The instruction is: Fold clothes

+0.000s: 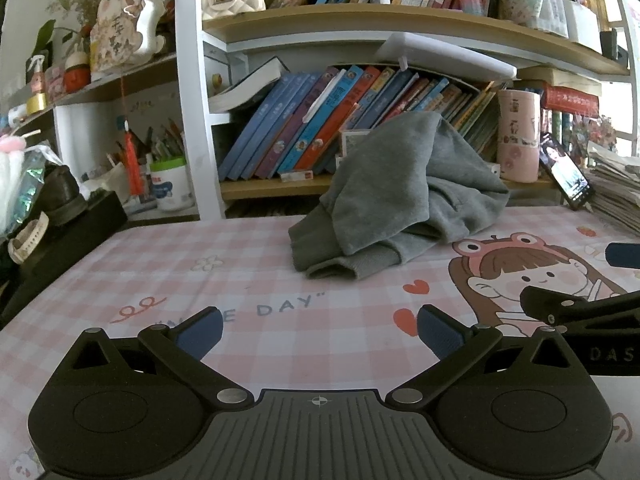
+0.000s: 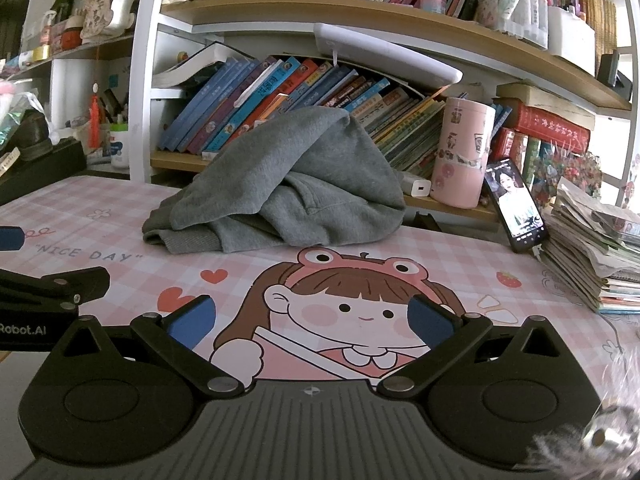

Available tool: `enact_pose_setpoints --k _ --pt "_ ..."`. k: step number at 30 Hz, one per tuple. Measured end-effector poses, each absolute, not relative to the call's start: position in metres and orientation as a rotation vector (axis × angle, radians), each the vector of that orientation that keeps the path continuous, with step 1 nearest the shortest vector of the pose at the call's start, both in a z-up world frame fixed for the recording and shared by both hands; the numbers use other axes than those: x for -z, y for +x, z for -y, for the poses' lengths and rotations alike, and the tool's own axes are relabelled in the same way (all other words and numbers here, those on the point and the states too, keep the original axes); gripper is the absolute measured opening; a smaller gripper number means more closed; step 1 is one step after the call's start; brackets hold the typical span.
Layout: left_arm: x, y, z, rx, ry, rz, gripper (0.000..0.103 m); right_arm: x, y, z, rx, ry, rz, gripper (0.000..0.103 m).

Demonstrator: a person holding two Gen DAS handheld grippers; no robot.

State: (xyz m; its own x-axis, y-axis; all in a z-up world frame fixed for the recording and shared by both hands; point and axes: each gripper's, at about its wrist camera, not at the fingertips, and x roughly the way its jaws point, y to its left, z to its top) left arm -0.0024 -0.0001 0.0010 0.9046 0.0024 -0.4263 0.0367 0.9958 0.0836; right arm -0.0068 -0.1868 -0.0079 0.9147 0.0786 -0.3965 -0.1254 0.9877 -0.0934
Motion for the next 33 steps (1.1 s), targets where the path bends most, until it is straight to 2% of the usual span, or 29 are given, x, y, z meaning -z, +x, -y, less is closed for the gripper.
enact_pose_setpoints --k 23,33 --pt "-0.001 -0.006 -0.002 0.013 0.082 -0.423 0.103 0.006 -0.009 0.188 -0.127 -0.103 -0.385 0.103" --pt "-0.004 -0.011 -0.004 0.018 0.088 -0.384 0.103 0.002 -0.027 0.185 -0.071 -0.137 -0.272 0.103"
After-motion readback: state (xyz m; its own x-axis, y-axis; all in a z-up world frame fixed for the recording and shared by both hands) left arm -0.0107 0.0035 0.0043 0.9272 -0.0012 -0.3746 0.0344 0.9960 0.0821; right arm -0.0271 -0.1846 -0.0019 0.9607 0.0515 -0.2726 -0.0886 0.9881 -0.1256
